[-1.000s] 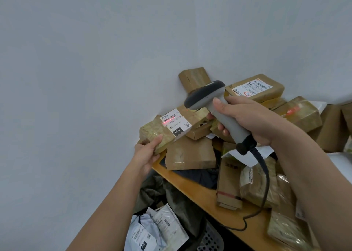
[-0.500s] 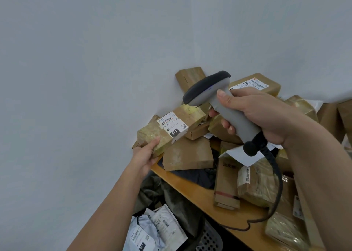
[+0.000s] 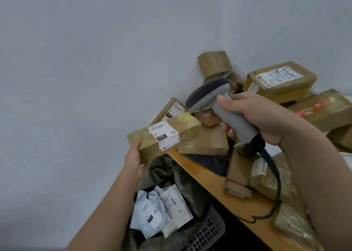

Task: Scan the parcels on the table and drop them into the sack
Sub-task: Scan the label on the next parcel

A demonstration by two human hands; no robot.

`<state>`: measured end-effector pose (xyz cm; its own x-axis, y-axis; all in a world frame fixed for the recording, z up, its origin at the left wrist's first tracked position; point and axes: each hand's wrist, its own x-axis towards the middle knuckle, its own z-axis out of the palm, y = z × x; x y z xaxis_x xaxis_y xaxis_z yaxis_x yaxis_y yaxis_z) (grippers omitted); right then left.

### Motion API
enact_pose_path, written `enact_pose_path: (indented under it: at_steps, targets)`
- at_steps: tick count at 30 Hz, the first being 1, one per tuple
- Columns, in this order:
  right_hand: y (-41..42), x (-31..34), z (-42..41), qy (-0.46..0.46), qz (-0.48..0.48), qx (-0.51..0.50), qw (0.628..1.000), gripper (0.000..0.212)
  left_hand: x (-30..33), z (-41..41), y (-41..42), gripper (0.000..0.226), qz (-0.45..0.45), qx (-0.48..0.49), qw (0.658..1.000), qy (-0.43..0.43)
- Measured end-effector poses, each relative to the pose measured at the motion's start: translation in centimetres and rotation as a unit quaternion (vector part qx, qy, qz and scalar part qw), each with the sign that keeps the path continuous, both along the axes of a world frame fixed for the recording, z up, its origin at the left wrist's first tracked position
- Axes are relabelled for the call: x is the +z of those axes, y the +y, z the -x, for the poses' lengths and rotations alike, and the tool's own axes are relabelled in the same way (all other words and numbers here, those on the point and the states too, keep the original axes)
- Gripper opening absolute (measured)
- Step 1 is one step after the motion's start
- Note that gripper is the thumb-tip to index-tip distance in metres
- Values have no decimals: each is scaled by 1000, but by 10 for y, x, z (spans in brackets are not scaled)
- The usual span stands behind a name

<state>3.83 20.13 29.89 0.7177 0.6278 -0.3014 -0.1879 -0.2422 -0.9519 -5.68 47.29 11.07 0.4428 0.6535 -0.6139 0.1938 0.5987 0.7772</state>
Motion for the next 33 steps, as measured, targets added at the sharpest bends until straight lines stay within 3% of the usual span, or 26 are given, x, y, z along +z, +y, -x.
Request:
enact_pose_path:
  at_steps: [3,7,13,19,21,23,29,33]
  targets:
    - [22,-18,9,11,12,30,999,44,-20,41,24,62,-8,71,996,62]
    - [57,-52,22,66,7,51,997,43,-62,89,43,58,42,89,987,130]
    - [84,-134,36,123,63,7,990,32,-162,119,27,47,151,48,969,188]
    - [81,-192,40,139,96,-39,985,32,-239,113,15,46,229,2,959,169]
    - [74,-199,37,139,101,-57,983,32,-243,106,13,31,246,-11,954,172]
    - [67,-201,33,142,99,-82,981,33,-240,98,12,14,224,-11,961,165]
    - [52,-178,15,166,50,-181,968,34,-201,62,12,16,155,-81,966,192]
    - [32,-148,-3,135,28,-224,965,39,-165,11,7,10,-83,-202,955,201]
